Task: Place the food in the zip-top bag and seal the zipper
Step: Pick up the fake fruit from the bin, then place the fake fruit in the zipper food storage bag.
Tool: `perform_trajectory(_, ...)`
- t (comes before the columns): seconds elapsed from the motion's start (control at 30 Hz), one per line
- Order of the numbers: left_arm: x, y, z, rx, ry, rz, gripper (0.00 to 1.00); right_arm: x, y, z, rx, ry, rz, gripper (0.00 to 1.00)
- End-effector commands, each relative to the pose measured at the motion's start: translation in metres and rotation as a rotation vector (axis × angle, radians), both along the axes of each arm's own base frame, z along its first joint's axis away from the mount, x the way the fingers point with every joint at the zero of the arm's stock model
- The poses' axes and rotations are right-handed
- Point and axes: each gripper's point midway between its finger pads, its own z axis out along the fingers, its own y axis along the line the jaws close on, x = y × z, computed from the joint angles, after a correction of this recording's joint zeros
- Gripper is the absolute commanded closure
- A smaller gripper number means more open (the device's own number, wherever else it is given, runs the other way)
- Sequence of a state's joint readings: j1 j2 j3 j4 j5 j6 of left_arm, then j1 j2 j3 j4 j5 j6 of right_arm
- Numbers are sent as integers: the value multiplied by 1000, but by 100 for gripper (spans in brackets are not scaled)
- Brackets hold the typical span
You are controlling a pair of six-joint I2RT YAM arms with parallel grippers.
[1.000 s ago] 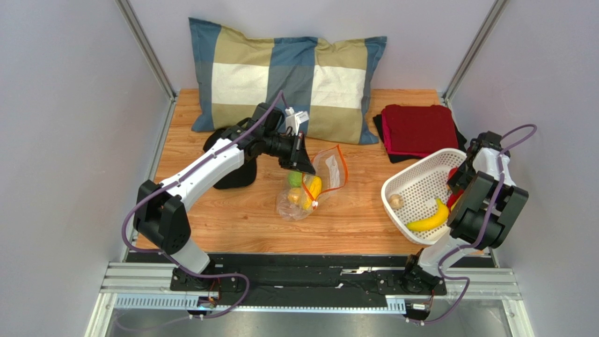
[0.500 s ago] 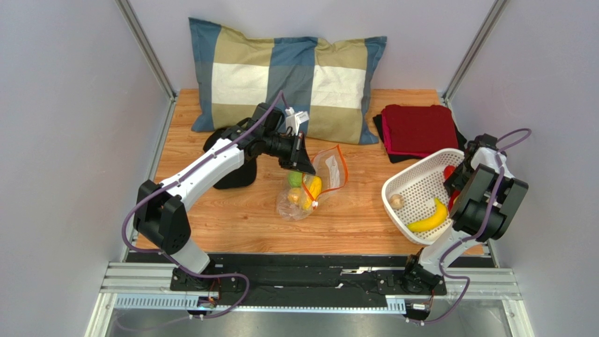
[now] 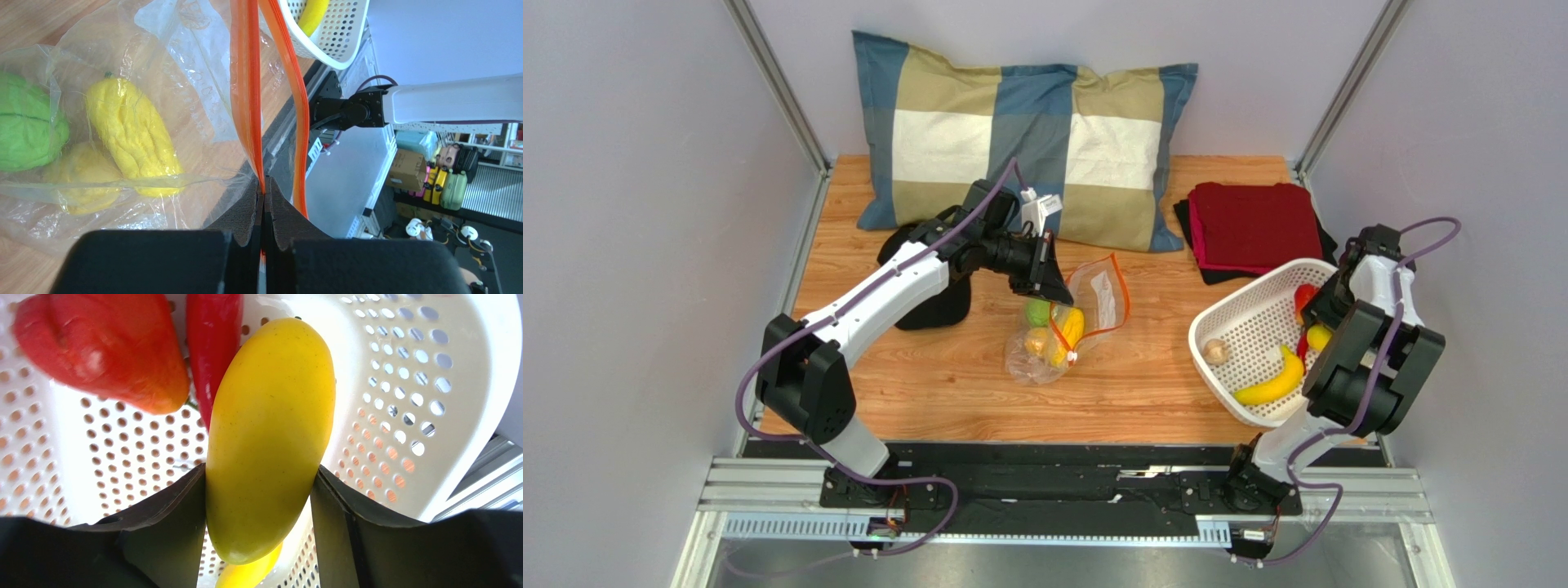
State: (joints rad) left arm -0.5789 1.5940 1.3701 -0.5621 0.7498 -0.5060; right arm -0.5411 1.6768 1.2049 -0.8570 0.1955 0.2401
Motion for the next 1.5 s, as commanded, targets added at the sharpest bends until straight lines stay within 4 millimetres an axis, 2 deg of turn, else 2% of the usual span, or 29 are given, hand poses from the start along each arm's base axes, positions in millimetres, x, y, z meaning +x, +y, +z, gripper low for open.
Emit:
perform_trajectory(0.0, 4, -1, 18, -35, -53, -15, 100, 13, 12, 35, 24, -99, 32, 53)
perform_trajectory(0.07, 4, -2, 18, -34, -56, -17, 100, 18, 19, 47, 40, -134, 54, 56)
perform_trajectory(0.13, 4, -1, 17, -32, -56, -18, 100, 21, 29, 55, 61, -157, 87, 68)
perform_trajectory(0.23, 4, 0, 18, -32, -55, -19, 100, 40, 63, 83, 151, -265, 203, 84)
perform_trajectory(0.33, 3, 1, 18, -31, -63, -23, 100, 64, 114, 132, 205, -405, 431, 92)
perform_trajectory(0.37, 3, 2, 18, -29, -62, -21, 100, 70, 143, 149, 285, -478, 556, 94)
perform_trajectory(0.4, 4, 2, 18, -28, -62, -20, 100, 72, 173, 175, 322, -533, 662, 100)
perform_trajectory(0.43, 4, 2, 17, -26, -59, -18, 100, 72, 190, 187, 357, -562, 717, 100)
perform_trajectory(0.5, 4, 2, 19, -29, -65, -16, 100, 64, 242, 214, 458, -619, 881, 100)
perform_trajectory(0.53, 5, 2, 19, -31, -65, -15, 100, 60, 259, 233, 484, -668, 945, 100)
perform_trajectory(0.7, 10, 2, 22, -40, -74, 2, 100, 35, 334, 275, 653, -753, 1101, 100)
perform_trajectory(0.83, 16, 4, 23, -48, -74, 23, 100, 14, 372, 278, 827, -741, 1143, 100)
perform_trajectory(0.93, 18, 5, 22, -49, -73, 29, 100, 6, 398, 261, 910, -668, 1172, 100)
perform_trajectory(0.97, 18, 5, 21, -48, -69, 30, 100, 5, 404, 250, 929, -632, 1174, 100)
perform_trajectory(1.0, 19, 6, 20, -44, -64, 34, 100, -4, 416, 245, 952, -602, 1203, 100)
perform_trajectory(1.1, 21, 8, 20, -44, -61, 42, 100, -15, 432, 223, 975, -521, 1223, 100)
perform_trajectory(1.2, 21, 10, 22, -50, -57, 47, 100, -19, 440, 200, 965, -455, 1215, 100)
perform_trajectory(1.3, 22, 10, 24, -58, -58, 45, 100, -16, 447, 177, 942, -390, 1184, 100)
perform_trajectory(1.43, 20, 10, 26, -65, -59, 42, 100, -1, 453, 153, 924, -313, 1115, 98)
perform_trajectory(1.47, 19, 10, 27, -70, -61, 38, 100, 0, 454, 151, 926, -298, 1109, 95)
